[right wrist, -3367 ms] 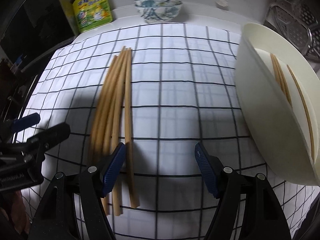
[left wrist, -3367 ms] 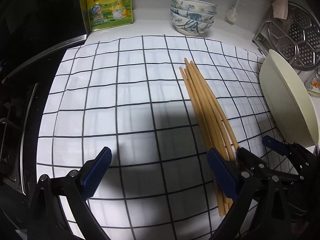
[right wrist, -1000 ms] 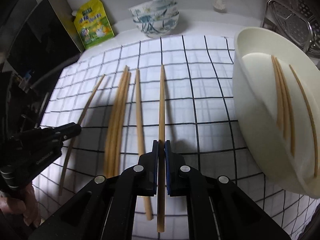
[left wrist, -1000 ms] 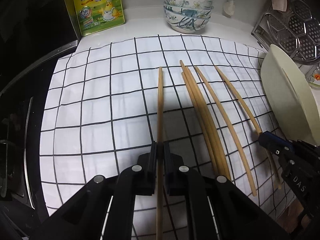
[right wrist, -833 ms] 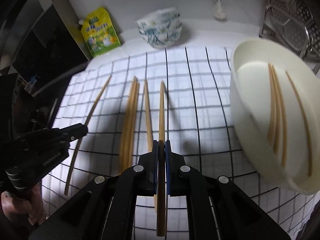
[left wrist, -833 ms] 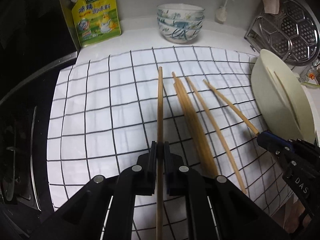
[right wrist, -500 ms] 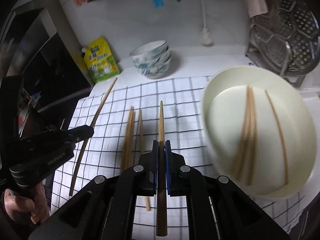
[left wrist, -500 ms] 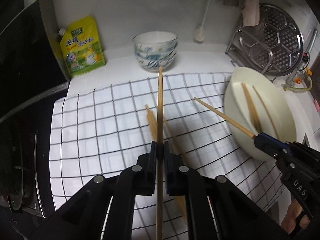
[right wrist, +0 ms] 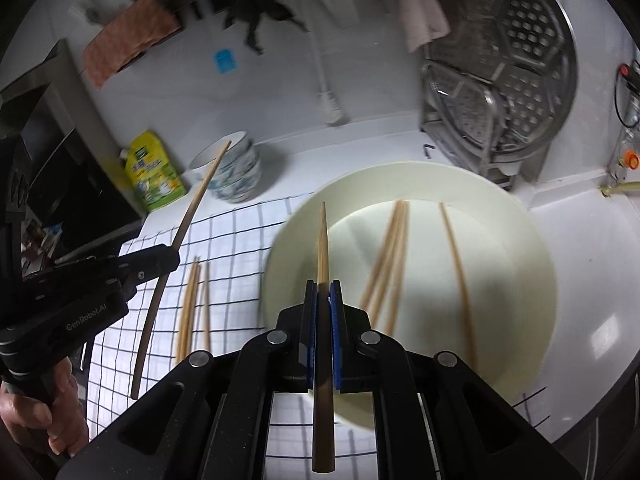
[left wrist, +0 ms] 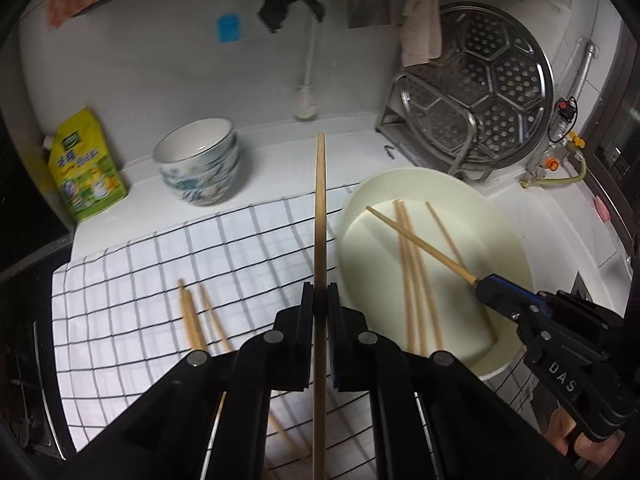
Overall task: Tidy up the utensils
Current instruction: 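Lift and carry both held chopsticks over the cream basin, then lower the chopsticks into the basin and open both tools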
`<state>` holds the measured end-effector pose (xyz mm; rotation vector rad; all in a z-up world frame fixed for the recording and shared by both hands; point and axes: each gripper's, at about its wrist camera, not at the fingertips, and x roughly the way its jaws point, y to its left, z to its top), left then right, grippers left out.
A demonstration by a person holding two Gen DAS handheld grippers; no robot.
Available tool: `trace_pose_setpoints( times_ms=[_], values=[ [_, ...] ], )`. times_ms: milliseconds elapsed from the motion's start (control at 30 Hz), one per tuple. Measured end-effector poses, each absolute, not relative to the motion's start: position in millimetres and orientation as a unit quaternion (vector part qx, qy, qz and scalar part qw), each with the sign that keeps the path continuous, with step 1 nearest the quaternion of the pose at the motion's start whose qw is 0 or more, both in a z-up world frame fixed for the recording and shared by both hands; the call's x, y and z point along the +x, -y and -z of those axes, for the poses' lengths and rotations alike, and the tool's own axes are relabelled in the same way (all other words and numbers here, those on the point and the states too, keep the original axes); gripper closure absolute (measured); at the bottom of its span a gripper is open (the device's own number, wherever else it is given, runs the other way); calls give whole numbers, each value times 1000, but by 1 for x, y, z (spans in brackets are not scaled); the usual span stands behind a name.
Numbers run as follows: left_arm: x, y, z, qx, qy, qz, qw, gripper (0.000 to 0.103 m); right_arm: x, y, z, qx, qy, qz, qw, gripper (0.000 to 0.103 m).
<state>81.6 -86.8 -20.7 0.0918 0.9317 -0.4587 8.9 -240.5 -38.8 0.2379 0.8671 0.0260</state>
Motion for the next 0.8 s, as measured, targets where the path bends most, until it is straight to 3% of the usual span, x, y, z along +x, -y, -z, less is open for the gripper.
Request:
trace_pose_setpoints(
  times_ms=[800],
  values=[
    [119, 210, 55, 98, -474, 249, 839, 96, 35, 327, 77, 143, -444, 12, 884, 97]
  ],
)
